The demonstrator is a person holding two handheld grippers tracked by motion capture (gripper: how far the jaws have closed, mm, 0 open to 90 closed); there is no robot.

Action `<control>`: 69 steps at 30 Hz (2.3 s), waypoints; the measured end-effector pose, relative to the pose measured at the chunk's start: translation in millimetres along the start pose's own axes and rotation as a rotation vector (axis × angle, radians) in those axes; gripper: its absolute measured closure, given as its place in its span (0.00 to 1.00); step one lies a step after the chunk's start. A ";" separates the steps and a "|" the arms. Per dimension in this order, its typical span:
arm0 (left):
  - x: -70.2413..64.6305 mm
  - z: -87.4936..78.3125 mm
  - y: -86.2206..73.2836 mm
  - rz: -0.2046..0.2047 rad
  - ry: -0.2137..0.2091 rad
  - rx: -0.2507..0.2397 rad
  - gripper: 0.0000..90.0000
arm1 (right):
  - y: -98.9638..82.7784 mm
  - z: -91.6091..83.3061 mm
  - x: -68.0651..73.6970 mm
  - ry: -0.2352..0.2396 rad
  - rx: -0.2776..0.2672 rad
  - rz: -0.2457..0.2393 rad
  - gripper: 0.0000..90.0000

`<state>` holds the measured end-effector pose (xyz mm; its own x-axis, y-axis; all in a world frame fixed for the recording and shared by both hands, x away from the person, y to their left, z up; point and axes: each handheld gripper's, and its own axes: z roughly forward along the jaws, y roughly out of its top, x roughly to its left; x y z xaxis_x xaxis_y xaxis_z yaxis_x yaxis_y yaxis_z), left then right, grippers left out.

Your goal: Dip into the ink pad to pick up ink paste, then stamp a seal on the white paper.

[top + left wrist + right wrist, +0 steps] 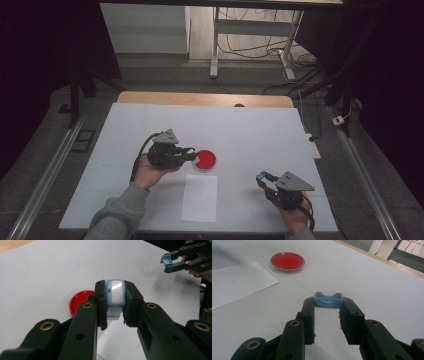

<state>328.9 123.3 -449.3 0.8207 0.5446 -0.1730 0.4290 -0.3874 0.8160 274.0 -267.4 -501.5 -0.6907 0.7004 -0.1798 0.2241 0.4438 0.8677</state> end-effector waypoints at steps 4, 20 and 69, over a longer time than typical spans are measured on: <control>-2.2 -0.6 0.4 0.009 -0.010 0.006 0.83 | 0.1 -0.1 -0.1 -0.001 0.000 -0.001 0.73; -5.2 -1.7 -1.9 0.021 -0.037 0.031 0.83 | 0.2 -0.1 0.0 -0.002 -0.001 -0.002 0.73; -32.0 9.7 -27.7 0.056 -0.096 0.097 0.83 | -0.2 0.1 -0.5 -0.004 0.000 -0.001 0.73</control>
<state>294.5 109.4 -471.7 0.8750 0.4477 -0.1843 0.4119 -0.4883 0.7693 274.3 -267.8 -501.7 -0.6884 0.7020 -0.1828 0.2228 0.4445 0.8676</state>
